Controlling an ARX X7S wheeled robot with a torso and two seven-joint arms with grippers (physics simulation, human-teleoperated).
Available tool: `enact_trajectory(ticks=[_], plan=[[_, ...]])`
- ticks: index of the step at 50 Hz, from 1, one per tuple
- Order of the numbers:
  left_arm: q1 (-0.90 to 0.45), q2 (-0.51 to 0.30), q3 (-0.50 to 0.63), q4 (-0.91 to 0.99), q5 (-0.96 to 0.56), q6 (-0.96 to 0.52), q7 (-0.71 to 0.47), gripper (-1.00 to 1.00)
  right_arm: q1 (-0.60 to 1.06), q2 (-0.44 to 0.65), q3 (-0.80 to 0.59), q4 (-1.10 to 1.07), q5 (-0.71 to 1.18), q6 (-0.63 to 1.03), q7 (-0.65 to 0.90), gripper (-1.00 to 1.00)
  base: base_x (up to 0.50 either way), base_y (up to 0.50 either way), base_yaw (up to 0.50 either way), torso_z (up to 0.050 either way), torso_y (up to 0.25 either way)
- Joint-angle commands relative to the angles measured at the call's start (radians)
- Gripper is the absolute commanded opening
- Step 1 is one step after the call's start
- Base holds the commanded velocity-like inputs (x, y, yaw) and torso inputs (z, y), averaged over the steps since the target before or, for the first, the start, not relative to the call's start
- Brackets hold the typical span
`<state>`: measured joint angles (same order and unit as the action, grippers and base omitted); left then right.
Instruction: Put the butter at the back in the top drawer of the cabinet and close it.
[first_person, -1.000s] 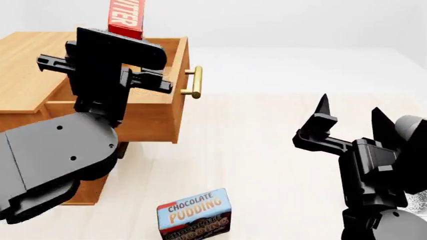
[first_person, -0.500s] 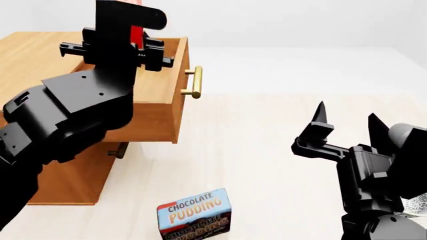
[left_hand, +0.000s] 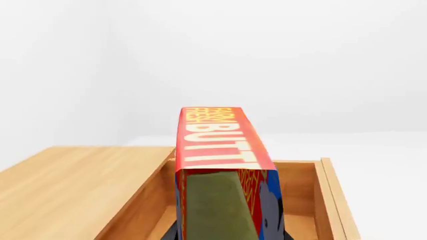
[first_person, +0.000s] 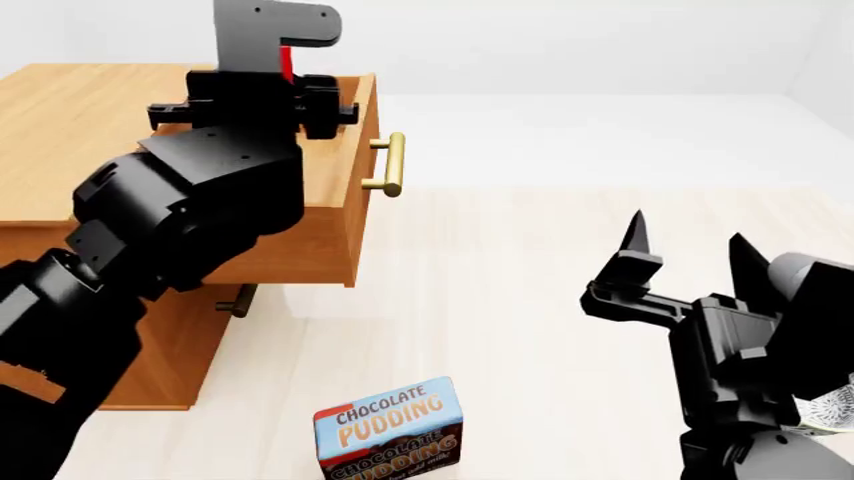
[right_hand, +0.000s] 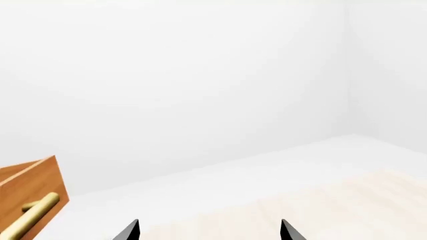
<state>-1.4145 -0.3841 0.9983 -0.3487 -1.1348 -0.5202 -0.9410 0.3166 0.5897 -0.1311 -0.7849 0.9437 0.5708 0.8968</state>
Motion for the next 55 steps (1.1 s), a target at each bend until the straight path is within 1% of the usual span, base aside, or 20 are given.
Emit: enact_trajectory(ticks=[1, 8, 20, 28, 42, 55], plan=[[-0.014, 0.022, -0.022, -0.056, 0.058, 0.013, -0.073, -1.0, -0.008, 0.0, -0.008, 0.002, -0.007, -0.007, -0.006, 1.0, 0.0, 0.0, 0.0, 0.0, 0.0], [0.006, 0.019, -0.027, -0.078, 0.069, 0.037, -0.082, -1.0, -0.011, -0.002, -0.018, 0.004, -0.013, -0.008, -0.007, 1.0, 0.0, 0.0, 0.0, 0.001, 0.001], [0.036, 0.032, -0.036, -0.126, 0.06, 0.056, -0.06, -1.0, -0.016, -0.002, -0.025, 0.007, -0.018, -0.011, -0.009, 1.0, 0.0, 0.0, 0.0, 0.0, 0.002], [0.044, 0.045, -0.04, -0.15, 0.038, 0.048, -0.023, -1.0, -0.014, 0.001, -0.031, 0.004, -0.019, -0.008, -0.007, 1.0, 0.0, 0.0, 0.0, 0.001, 0.001], [0.043, 0.049, -0.036, -0.185, 0.026, 0.014, -0.023, -1.0, -0.011, 0.007, -0.031, -0.003, -0.011, -0.003, 0.002, 1.0, 0.0, 0.0, 0.0, 0.0, 0.002], [0.048, 0.05, -0.031, -0.207, 0.038, 0.016, -0.03, -1.0, -0.013, 0.003, -0.041, 0.006, -0.02, -0.011, -0.004, 1.0, 0.0, 0.0, 0.0, 0.001, 0.0]])
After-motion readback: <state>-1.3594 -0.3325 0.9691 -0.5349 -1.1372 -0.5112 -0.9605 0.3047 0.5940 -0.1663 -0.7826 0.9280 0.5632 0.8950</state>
